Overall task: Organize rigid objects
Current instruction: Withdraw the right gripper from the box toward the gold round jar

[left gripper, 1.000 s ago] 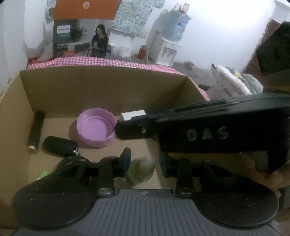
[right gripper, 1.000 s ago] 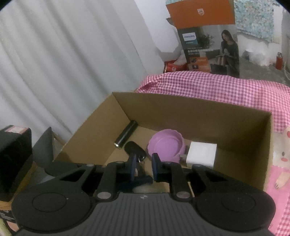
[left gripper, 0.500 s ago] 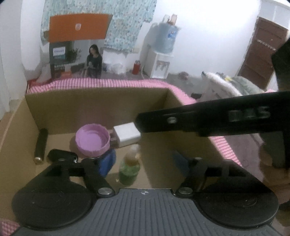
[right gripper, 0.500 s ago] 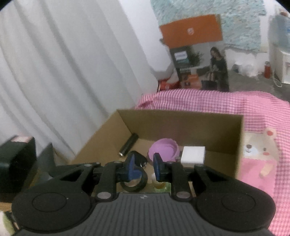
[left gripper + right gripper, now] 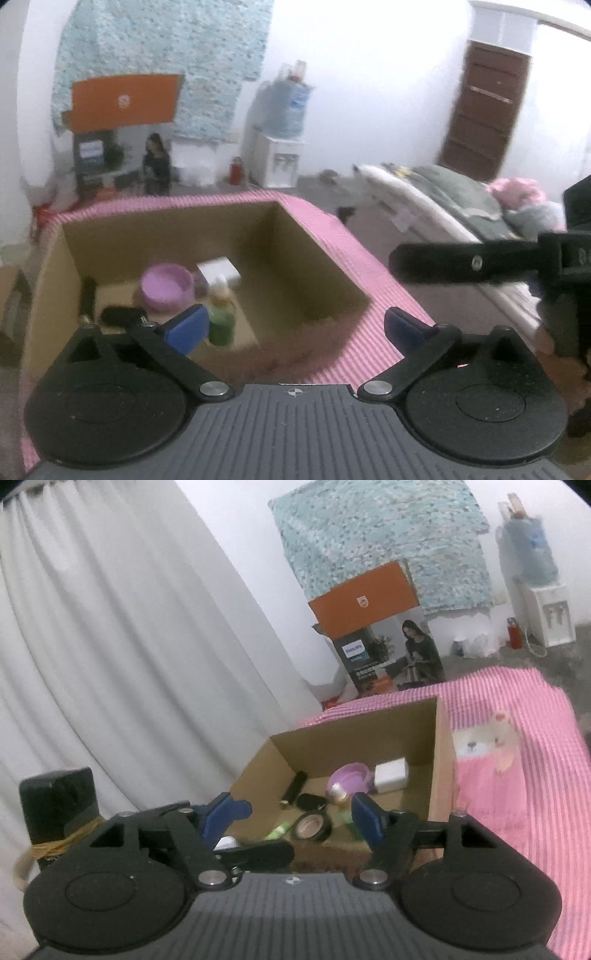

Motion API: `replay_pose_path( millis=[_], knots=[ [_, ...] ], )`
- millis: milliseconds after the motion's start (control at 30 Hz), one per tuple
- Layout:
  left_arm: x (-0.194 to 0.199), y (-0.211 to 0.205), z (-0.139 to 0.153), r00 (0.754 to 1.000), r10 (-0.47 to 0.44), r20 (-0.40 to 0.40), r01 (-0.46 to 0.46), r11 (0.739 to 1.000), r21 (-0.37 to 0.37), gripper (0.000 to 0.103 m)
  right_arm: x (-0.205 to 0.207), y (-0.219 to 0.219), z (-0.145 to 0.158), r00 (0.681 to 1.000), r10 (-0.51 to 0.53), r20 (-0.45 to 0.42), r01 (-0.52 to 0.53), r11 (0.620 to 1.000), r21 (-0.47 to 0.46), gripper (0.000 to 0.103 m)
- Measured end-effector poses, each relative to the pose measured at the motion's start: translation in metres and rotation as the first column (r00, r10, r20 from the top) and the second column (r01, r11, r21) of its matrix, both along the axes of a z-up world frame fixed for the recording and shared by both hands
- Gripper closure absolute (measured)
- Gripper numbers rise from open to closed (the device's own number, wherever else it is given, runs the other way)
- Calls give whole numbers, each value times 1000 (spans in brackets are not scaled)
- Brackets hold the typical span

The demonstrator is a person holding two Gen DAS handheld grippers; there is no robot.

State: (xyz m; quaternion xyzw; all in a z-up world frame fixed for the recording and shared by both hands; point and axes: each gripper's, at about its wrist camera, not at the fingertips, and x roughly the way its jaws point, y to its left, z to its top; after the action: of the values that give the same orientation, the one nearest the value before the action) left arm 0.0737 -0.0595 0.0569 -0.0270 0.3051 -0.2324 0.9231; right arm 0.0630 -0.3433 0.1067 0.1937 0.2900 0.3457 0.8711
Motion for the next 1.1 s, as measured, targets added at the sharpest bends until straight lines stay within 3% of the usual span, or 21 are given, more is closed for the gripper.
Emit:
replay_pose_path(
  millis=[167, 467, 633, 733, 800, 1100],
  knots=[
    [-22, 8, -20, 997, -48, -63, 47, 999, -23, 0, -21, -17, -21, 997, -31, -77, 37, 996, 76, 27],
    [-43, 17, -70, 987, 9, -161, 5, 997, 82, 0, -13, -1, -75, 970, 35, -242, -12, 995, 99, 27],
    [-40, 14, -82, 989, 60, -136, -38, 987, 155, 0, 6, 37, -97, 951, 108, -288, -92, 993, 70, 31],
    [-34, 14, -89, 988, 76, -132, -48, 979, 199, 1, 17, 57, -111, 939, 135, -318, -122, 991, 60, 44],
    [-31, 15, -93, 988, 85, -131, -55, 974, 218, 1, 24, 68, -120, 929, 148, -340, -137, 989, 56, 46],
    [-22, 19, -99, 988, 77, -131, -53, 982, 179, 1, 52, 110, -135, 913, 189, -361, -205, 979, -5, 47]
  ],
)
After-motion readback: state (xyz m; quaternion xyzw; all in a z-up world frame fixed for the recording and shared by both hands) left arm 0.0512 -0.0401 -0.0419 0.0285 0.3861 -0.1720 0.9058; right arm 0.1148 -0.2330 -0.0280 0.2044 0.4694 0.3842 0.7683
